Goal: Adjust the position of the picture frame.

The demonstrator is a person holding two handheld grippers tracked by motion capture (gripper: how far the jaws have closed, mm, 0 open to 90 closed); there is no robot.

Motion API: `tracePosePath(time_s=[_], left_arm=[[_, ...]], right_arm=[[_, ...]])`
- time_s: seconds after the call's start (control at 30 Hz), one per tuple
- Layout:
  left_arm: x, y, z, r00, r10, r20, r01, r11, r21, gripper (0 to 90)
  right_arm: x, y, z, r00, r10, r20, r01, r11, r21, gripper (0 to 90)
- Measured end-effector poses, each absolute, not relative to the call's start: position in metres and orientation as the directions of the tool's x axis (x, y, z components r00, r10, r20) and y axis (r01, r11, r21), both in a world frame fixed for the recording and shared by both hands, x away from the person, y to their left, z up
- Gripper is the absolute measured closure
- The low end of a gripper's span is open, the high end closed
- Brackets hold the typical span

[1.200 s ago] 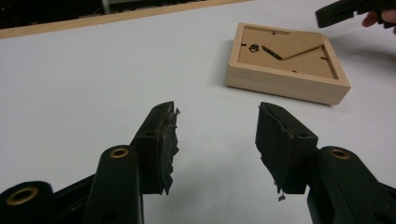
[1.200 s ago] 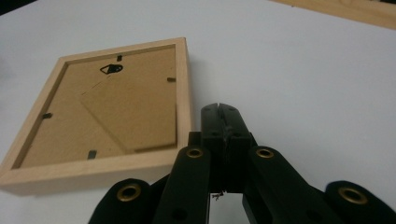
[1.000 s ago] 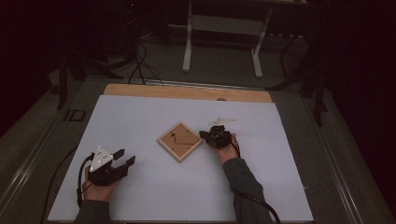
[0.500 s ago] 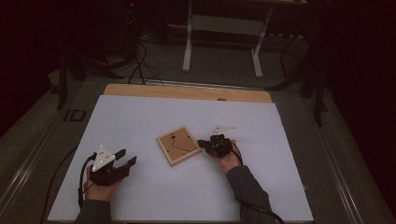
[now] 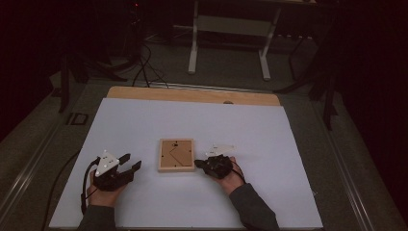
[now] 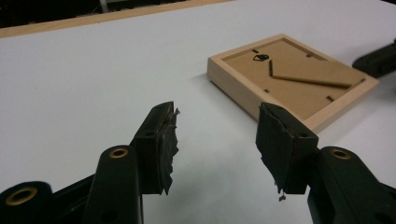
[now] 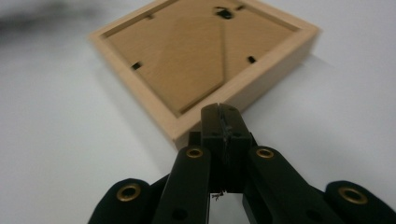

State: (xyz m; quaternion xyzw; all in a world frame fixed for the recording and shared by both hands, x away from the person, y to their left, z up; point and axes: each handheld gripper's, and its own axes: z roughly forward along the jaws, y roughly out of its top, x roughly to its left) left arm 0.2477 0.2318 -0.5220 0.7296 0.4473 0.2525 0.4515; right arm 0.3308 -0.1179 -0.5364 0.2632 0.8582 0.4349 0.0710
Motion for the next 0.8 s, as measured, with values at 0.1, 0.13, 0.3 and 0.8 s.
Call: tracePosePath(time_s=[0.1,0.13,0.3,0.8], left_arm=[[0.247,0.232,-0.522,0.474,0.88,-0.037,0.424,-0.192,0.885,48.3],[0.247,0.232,-0.522,0.474,0.88,-0.037,0.424,-0.192,0.885,48.7],[0.247,0.232,-0.522,0.484,0.874,-0.039,0.424,-0.196,0.884,51.3],[0.247,0.228,-0.524,0.518,0.854,-0.048,0.432,-0.213,0.876,60.7]], right_arm=[[0.323,-0.109,-0.536,-0.869,0.484,0.101,0.369,0.498,0.785,89.6],[0.323,-0.109,-0.536,-0.869,0.484,0.101,0.369,0.498,0.785,89.6],[0.313,-0.092,-0.536,-0.893,0.44,0.096,0.338,0.515,0.787,89.6],[0.316,-0.064,-0.531,-0.917,0.393,0.071,0.295,0.546,0.784,88.3]])
